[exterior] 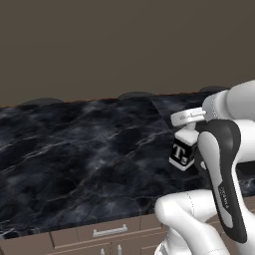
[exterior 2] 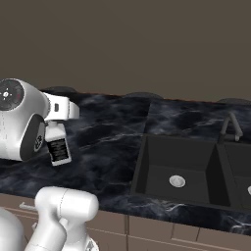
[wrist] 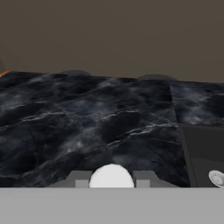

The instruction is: Move the drinks to the dining counter.

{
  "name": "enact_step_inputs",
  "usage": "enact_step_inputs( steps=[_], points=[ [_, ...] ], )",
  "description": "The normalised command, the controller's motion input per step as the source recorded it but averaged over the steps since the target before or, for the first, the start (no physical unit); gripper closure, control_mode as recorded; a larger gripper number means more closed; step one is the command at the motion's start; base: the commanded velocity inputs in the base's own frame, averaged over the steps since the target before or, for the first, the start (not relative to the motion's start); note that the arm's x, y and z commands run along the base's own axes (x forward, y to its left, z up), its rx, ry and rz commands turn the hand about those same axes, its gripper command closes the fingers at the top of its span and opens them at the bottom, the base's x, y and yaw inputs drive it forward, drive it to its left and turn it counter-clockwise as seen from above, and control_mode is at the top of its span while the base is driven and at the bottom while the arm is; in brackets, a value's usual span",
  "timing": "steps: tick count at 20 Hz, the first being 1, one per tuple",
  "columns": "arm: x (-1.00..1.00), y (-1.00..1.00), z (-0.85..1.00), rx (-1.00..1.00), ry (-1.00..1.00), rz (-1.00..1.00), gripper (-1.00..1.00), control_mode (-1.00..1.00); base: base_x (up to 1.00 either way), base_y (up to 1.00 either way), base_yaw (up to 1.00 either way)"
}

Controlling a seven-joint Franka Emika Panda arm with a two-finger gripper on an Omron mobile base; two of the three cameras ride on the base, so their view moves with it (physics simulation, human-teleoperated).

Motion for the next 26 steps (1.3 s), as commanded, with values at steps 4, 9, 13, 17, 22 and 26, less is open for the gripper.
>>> enact_step_inputs(
  steps=[4,9,13,17,22,26],
  points=[
    [0.0,0.0,0.0,0.0,0.0,0.0,1.0,1.0,0.98,0.16,0.0],
    [0.0,0.0,0.0,0.0,0.0,0.0,1.0,1.0,1.0,0.1,-0.15],
    [0.97,0.19,-0.1,0.0,0.08,-0.14,1.0,-1.0,0.0,0.0,0.0],
    [0.9,0.27,-0.16,0.0,0.05,-0.11,1.0,-1.0,0.0,0.0,0.0],
    [0.89,0.21,-0.22,0.01,0.05,-0.07,1.0,-1.0,0.0,0.0,0.0],
    [0.74,0.06,-0.4,0.01,0.0,-0.02,1.0,-1.0,0.0,0.0,0.0]
  ],
)
